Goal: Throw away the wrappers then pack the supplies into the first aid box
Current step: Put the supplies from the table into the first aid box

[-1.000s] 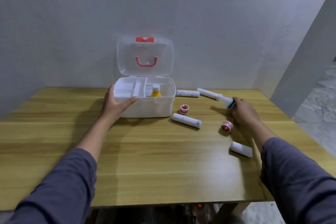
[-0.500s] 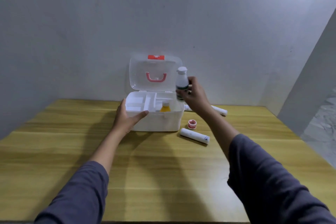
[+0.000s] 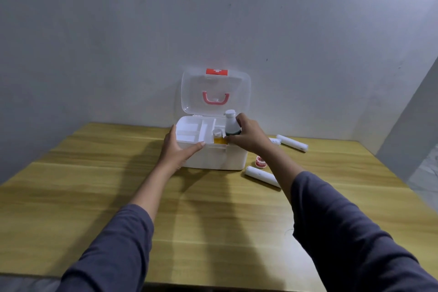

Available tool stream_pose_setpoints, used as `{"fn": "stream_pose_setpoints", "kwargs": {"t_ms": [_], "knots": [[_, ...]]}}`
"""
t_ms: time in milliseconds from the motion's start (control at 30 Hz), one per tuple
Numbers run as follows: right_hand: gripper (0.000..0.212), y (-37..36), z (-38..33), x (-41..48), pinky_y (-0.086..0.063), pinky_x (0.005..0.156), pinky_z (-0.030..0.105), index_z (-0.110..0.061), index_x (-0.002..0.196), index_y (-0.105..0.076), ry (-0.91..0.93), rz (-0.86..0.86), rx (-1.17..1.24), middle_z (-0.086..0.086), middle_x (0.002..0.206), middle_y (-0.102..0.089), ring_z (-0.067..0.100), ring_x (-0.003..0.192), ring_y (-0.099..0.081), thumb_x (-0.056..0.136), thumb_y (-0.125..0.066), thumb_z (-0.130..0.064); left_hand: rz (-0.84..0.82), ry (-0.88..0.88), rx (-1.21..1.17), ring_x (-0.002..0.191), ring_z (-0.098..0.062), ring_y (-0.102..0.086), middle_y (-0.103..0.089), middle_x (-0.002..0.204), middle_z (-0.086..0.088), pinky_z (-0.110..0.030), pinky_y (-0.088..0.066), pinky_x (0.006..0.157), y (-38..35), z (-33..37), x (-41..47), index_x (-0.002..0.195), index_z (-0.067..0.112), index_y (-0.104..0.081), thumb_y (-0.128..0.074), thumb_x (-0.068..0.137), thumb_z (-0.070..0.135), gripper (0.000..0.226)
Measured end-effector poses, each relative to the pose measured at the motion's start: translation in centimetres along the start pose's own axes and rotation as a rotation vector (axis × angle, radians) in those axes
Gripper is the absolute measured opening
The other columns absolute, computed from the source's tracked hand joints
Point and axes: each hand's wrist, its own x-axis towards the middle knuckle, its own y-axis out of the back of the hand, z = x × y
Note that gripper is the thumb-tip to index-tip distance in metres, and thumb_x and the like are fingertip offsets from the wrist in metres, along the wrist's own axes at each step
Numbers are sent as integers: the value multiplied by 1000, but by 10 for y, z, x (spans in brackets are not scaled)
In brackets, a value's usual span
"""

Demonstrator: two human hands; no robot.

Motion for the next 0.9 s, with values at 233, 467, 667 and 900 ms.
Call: {"fn": "stream_pose_setpoints", "kwargs": {"t_ms": [233, 467, 667, 900], "knots": [[49, 2, -3, -1, -53, 83, 39, -10, 116, -49, 15, -51, -57, 14, 116, -60, 26, 95, -56, 75, -71, -28, -10, 6, 6, 131, -18, -42, -44, 143, 1, -38, -40, 107, 2, 1, 0, 140, 26, -38, -75, 49, 66, 106], [26, 6, -4, 2, -47, 64, 29, -5, 97, -64, 16, -15, -113, 11, 95, -64, 25, 86, -58, 77, -68, -22, 4, 2, -7, 136, -13, -34, -35, 149, 4, -27, -30, 105, -2, -3, 3, 145, 23, -31, -81, 68, 47, 95], [19, 12, 3, 2, -51, 77, 32, -4, 95, -70, 34, 26, -143, 13, 101, -70, 25, 95, -62, 79, -68, -15, 8, 18, 28, 144, -18, -26, -26, 157, -2, -23, -24, 102, -6, -5, 7, 151, 19, -21, -79, 74, 39, 98], [28, 2, 8, -3, -41, 77, 24, -3, 111, -62, 52, 154, -64, 16, 113, -66, 27, 103, -59, 85, -59, -11, 8, 45, 30, 144, -21, -28, -28, 157, -1, -40, -29, 116, -3, 2, 0, 150, 22, -22, -78, 63, 57, 110]]}}
